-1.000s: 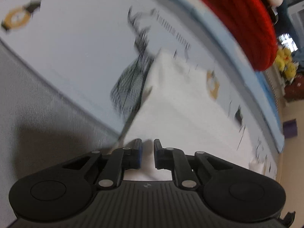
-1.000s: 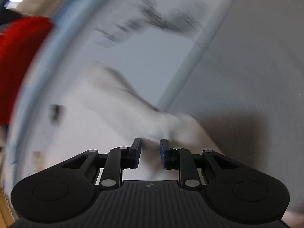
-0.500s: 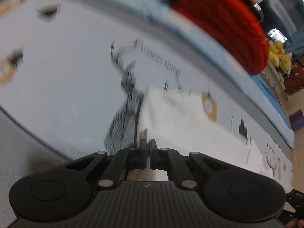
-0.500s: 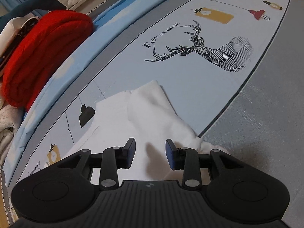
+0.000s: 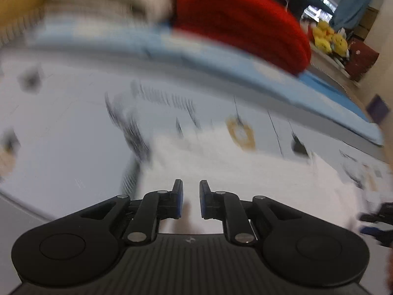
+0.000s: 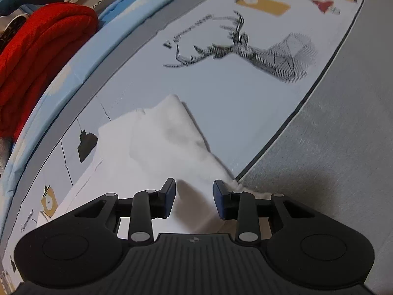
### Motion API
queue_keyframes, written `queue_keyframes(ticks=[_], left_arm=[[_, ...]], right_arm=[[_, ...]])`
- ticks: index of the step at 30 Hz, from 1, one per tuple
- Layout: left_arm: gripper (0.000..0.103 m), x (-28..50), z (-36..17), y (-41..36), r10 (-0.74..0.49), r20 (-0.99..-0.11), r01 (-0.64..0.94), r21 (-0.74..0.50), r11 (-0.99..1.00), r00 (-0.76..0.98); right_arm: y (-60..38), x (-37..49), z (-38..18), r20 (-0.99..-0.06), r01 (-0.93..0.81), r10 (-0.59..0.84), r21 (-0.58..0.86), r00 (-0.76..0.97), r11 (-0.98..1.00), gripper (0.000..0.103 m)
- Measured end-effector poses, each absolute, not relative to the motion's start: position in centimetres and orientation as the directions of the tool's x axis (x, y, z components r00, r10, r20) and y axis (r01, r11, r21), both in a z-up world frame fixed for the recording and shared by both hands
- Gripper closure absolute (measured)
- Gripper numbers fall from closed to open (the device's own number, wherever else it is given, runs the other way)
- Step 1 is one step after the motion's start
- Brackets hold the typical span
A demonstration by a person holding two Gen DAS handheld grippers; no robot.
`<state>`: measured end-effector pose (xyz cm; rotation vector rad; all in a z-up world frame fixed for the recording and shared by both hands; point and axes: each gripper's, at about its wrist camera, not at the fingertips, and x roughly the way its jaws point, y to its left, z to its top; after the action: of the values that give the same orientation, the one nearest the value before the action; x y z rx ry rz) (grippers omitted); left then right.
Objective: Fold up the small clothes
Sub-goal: 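Fold the shirt side inward and release both tools, then pinch the shirt hem with the left tool while the right tool pinches the hem beside it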
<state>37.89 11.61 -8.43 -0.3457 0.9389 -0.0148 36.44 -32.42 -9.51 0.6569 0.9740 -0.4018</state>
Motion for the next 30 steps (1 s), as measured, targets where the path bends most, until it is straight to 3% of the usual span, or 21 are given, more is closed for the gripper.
queue_keyframes(ticks=[2,4,6,9,10,12,16,18,21,26,30], left_arm=[[0.092,38.5,-11.7,12.5,-0.198,-0.875,-0.202,-0.312,0.929,0.441],[0.093,38.5,-11.7,12.7,-0.202,-0.875,-0.177,-0.305,0.936,0.440],[0.085,38.4,-9.9,12.3,-0.187,-0.859,-0.135,-0.282,0.950,0.477],[0.076,37.8,-9.1,12.2,-0.197,-0.842,-0.075,-0.269,0.960,0.503],[0.075,37.7,-9.8,12.4,-0.192,-0.861,-0.081,-0.260,0.962,0.471],[0.076,37.6,-11.4,12.4,-0.180,-0.906,-0.095,-0.233,0.968,0.382],[0.074,35.2,-6.7,12.3,-0.170,-0.850,-0.078,-0.239,0.968,0.498],[0.066,33.4,-3.2,12.1,-0.199,-0.769,-0.028,-0.271,0.962,0.608],[0.061,29.5,0.5,12.2,-0.165,-0.675,-0.016,-0.254,0.967,0.719],[0.061,21.4,3.3,12.4,-0.167,-0.634,0.012,-0.241,0.970,0.755],[0.061,13.0,3.0,13.3,-0.165,-0.642,0.005,-0.244,0.970,0.749]], right_arm=[[-32.3,36.4,-9.2,-0.853,0.559,-0.002,0.339,0.522,0.757,0.067],[-32.6,36.6,-9.9,-0.878,0.544,0.022,0.316,0.479,0.777,0.070],[-33.5,36.4,-10.3,-0.891,0.577,0.019,0.309,0.453,0.756,0.077],[-34.0,36.2,-8.7,-0.861,0.531,0.050,0.358,0.506,0.768,0.071],[-33.9,36.4,-8.3,-0.850,0.491,0.076,0.372,0.521,0.788,0.064],[-34.2,37.1,-9.1,-0.887,0.443,0.096,0.317,0.452,0.838,0.064],[-36.8,34.7,-8.8,-0.920,0.604,-0.007,0.252,0.392,0.756,0.063],[-36.8,33.5,-6.1,-0.877,0.563,-0.017,0.293,0.479,0.773,0.063],[-35.5,30.5,-0.3,-0.743,0.427,-0.057,0.319,0.667,0.846,0.063],[-34.0,22.5,6.4,-0.572,0.229,0.004,0.335,0.820,0.914,0.063],[-33.6,15.7,7.5,-0.534,0.077,0.090,0.283,0.841,0.956,0.059]])
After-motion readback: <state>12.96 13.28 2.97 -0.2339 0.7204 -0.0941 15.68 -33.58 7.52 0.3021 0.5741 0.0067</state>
